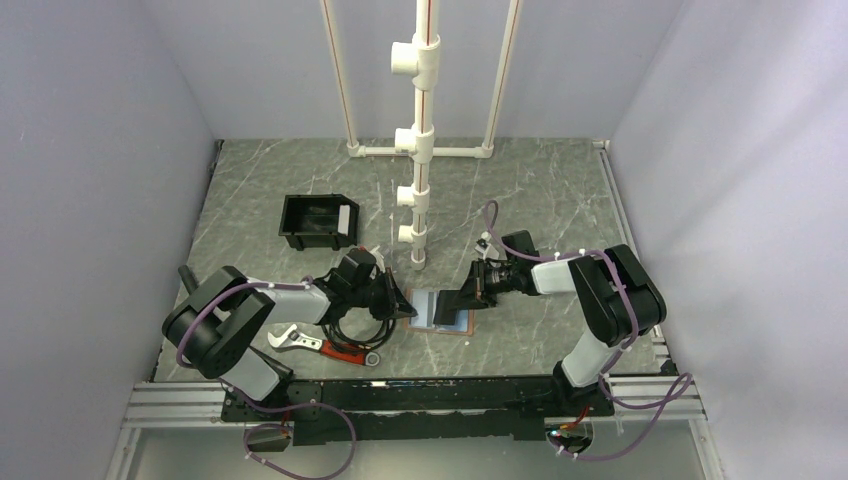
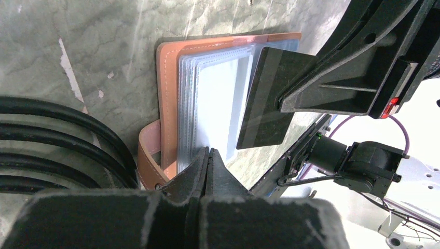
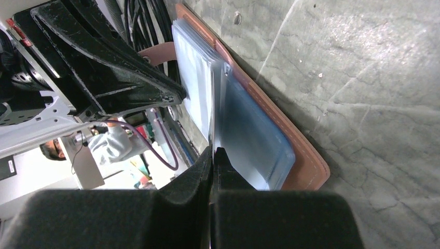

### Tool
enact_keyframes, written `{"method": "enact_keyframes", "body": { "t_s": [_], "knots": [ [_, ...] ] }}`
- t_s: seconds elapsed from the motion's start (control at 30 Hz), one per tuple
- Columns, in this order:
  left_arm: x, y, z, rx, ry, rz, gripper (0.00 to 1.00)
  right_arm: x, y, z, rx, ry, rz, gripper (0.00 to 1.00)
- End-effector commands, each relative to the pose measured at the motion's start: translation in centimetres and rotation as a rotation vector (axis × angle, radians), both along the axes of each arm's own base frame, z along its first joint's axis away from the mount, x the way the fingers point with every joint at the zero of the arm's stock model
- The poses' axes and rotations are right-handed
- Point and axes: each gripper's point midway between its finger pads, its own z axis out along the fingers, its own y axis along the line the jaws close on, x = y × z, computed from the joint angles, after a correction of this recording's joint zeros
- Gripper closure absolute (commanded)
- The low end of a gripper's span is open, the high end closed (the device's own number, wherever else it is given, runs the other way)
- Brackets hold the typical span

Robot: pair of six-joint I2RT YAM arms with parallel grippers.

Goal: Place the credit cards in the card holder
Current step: Insert the credit card into the card holder.

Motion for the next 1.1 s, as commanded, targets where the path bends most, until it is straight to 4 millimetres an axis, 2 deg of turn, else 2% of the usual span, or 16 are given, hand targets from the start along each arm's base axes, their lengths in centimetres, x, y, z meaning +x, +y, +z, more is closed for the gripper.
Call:
{"method": "enact_keyframes", "body": {
  "t_s": [0.0, 0.73, 1.07],
  "knots": [
    [-0.1, 1.0, -1.0, 0.046, 0.004, 0.017, 1.0, 0.0, -0.2, 0.3, -0.002, -0.047, 0.01, 1.0],
    [-0.2, 1.1, -0.9, 0.038, 0.003, 0.015, 1.0, -0.1, -0.6, -0.6, -0.033, -0.053, 0.018, 1.0],
    [-0.1, 0.9, -0.9, 0.029, 0.008, 0.017, 1.0, -0.2, 1.2, -0.2, 0.012, -0.061, 0.044, 1.0]
  ]
}}
